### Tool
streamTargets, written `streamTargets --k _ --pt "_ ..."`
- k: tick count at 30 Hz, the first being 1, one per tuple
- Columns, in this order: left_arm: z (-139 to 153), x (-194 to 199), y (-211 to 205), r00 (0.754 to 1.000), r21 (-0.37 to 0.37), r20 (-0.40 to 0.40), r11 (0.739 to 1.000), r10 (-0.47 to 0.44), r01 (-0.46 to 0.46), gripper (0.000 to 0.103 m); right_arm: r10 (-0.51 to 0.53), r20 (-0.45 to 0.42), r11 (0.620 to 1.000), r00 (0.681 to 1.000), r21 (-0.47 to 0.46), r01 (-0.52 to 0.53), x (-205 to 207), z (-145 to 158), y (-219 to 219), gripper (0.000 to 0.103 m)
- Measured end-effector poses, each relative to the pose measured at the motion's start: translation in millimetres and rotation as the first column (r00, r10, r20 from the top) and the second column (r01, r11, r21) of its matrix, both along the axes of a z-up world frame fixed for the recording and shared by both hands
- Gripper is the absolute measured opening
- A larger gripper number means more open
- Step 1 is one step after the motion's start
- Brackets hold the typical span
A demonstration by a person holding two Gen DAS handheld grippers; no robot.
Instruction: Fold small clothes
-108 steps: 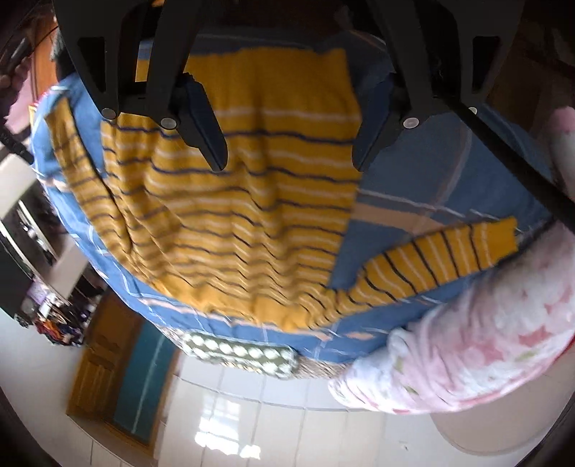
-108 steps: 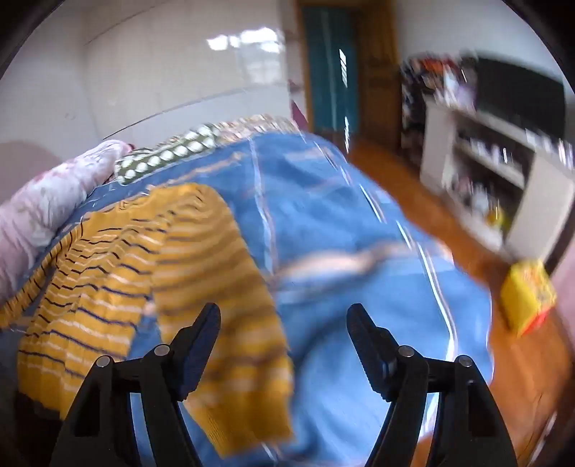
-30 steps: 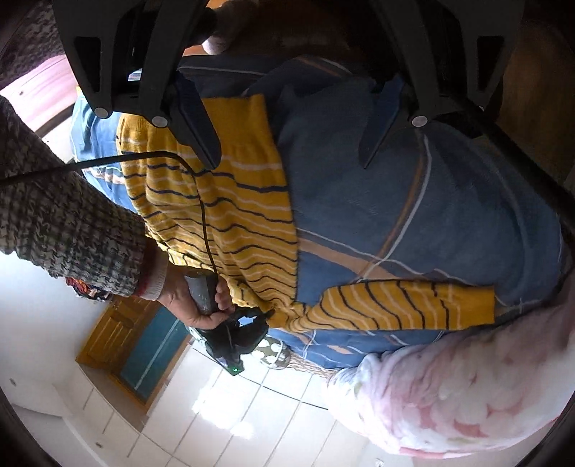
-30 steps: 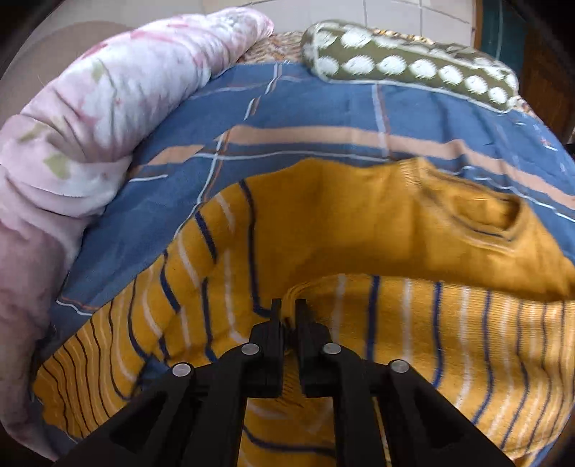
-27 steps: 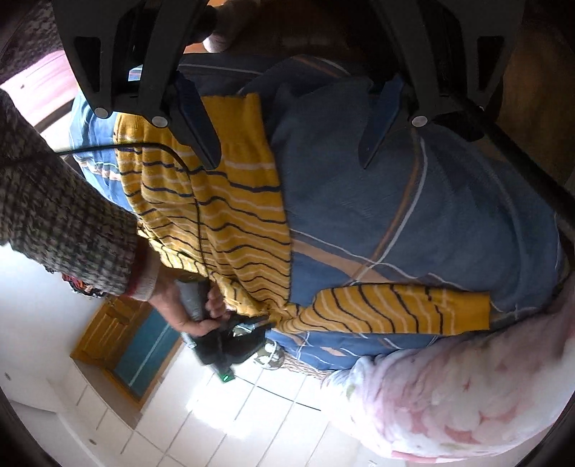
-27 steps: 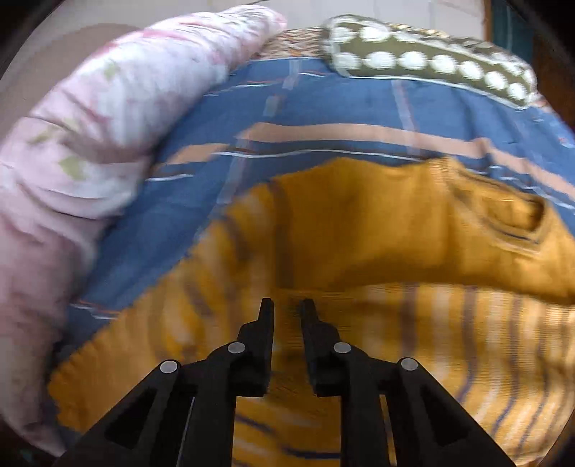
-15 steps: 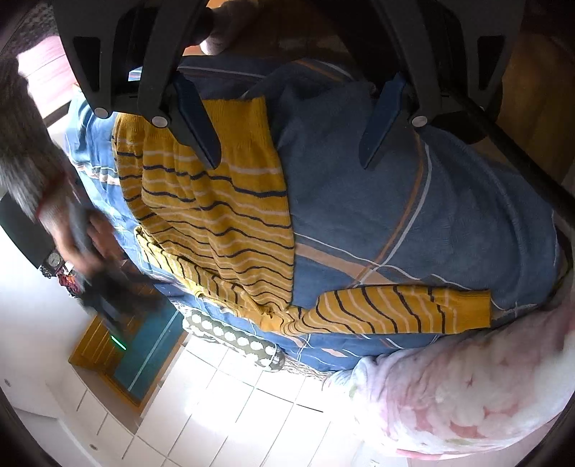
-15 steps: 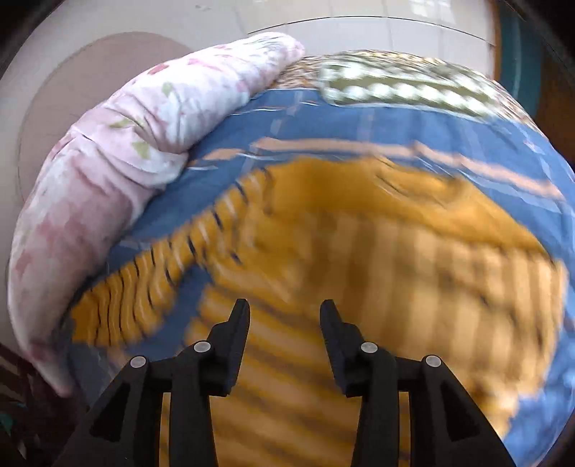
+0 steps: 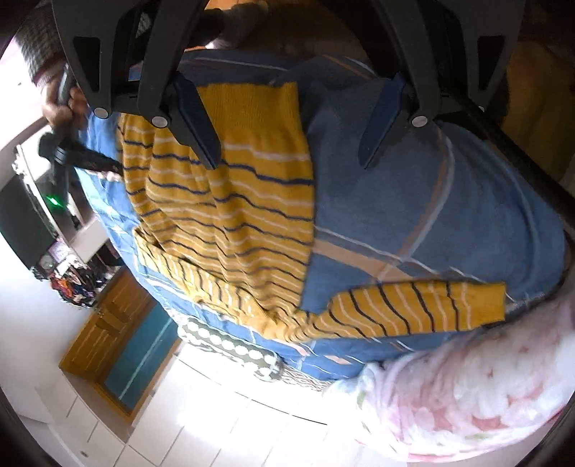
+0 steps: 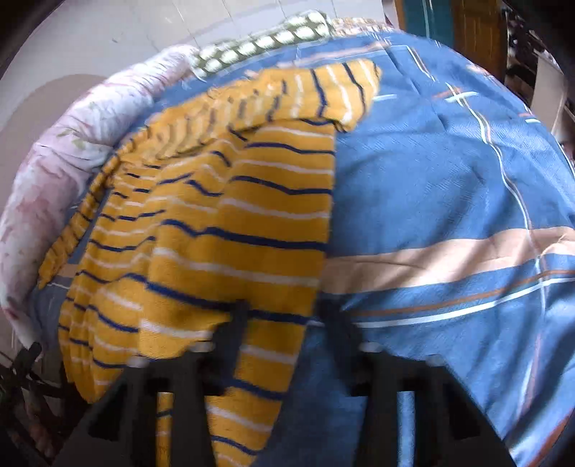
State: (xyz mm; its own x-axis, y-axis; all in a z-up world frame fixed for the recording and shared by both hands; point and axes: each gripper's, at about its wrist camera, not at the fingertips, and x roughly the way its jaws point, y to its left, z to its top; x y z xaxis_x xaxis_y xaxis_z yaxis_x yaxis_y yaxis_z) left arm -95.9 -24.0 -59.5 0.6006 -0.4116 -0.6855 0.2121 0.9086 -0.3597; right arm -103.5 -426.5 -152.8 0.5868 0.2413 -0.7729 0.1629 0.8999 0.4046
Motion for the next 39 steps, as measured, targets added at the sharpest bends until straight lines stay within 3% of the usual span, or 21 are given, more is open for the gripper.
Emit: streamTargets --k 1,4,6,10,17,23,24,25,27,31,36,39 --pt "4 2 3 1.0 0.014 0.008 1.0 0.016 -0.016 0.078 -0.01 0.018 1.0 1.0 0.02 0.01 -6 2 -2 0.006" --pt "16 17 26 0.993 0.04 0.044 0.993 0.108 -0.11 0.078 -0.086 0.021 0.987 0.996 -0.137 0.088 -31 8 -11 0.005" --pt "18 32 47 0.981 0.031 0.053 0.982 0.185 -0.187 0.08 -0.117 0.013 0.976 0.993 -0.183 0.118 -50 5 -20 0.005" --pt "7 80 99 0.943 -0.038 -0.01 0.942 0.333 -0.333 0.08 -0.141 0.1 0.98 0.985 -0.13 0.154 -80 11 -36 0.005" --pt "-38 148 144 0.884 -0.128 -0.216 0.886 0.413 -0.445 0.08 -0.173 0.134 0.976 0.976 -0.108 0.188 -69 11 -32 0.007" --pt "-45 180 152 0.878 -0.089 -0.189 0.883 0.439 -0.461 0.078 -0.174 0.119 0.975 0.977 -0.119 0.188 -61 4 -28 0.014" --pt "-43 184 153 0.88 -0.07 -0.18 0.886 0.44 -0.458 0.065 -0.176 0.117 0.974 0.977 -0.121 0.19 -61 3 -28 0.014" --pt "-41 188 152 0.884 -0.043 -0.177 0.893 0.434 -0.447 0.038 -0.178 0.115 0.973 0.977 -0.124 0.192 -60 2 -28 0.014" --pt "-34 194 146 0.893 0.049 -0.165 0.908 0.418 -0.416 0.009 -0.18 0.117 0.972 0.977 -0.13 0.195 -58 1 -28 0.014" --pt "3 189 119 0.919 0.157 -0.057 0.913 0.389 -0.377 0.008 -0.179 0.148 0.973 0.973 -0.122 0.197 -56 3 -30 0.014" --pt "64 206 51 0.965 0.154 0.035 0.952 0.262 -0.264 0.007 -0.156 0.209 0.973 0.965 -0.134 0.187 -63 11 -29 0.014" --pt "99 218 -29 0.991 0.127 0.076 0.985 0.108 -0.117 0.007 -0.171 0.229 0.971 0.958 -0.126 0.204 -73 10 -34 0.014"
